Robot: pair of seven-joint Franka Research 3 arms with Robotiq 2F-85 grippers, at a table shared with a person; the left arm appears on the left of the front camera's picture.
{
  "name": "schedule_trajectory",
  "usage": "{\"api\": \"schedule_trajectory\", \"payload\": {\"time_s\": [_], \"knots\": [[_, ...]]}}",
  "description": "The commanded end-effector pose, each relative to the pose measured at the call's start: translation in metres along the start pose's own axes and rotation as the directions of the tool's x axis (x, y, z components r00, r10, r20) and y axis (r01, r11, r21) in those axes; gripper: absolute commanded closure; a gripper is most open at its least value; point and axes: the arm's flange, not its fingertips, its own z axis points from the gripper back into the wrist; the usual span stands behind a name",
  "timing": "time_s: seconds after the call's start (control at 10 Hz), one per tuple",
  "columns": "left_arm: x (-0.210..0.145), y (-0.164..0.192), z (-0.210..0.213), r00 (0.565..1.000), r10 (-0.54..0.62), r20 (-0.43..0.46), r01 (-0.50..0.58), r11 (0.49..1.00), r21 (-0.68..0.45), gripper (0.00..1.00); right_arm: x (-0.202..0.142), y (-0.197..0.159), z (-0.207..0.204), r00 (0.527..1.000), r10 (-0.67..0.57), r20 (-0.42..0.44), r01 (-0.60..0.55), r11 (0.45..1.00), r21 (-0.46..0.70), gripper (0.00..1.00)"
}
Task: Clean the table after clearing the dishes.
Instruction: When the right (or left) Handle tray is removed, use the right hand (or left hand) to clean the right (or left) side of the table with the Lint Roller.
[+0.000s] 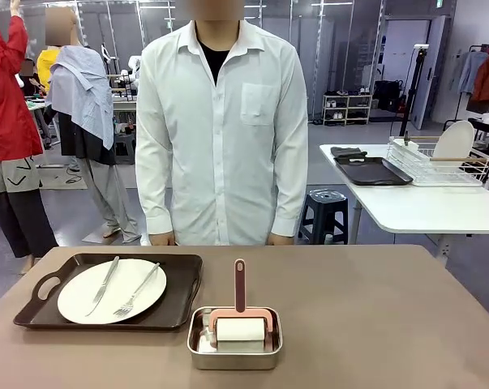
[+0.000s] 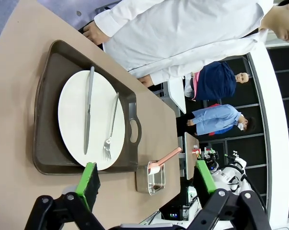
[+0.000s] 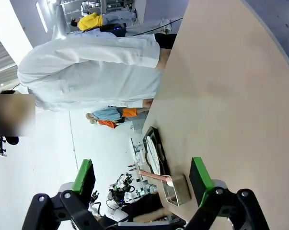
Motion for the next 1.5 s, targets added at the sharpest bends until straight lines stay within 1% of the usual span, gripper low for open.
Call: {"api": "schedule_trajectory", "payload": {"time_s": [0.0,1.4], "knots": [[0.0008,-0.0005,0.0033,1.0,-0.005,0.005,0.005,1.0,-0.017,0.0,0.0037,0.0018,0.0039,1.0,0.008,-0.01,-0.008,1.0,-0.015,0.0],[0.0008,-0.0005,0.0033,1.0,-0.005,0.005,0.005,1.0,-0.017,0.0,0.0037,0.0018,0.0039,1.0,0.008,-0.01,-0.008,1.0,-0.015,0.0]]}}
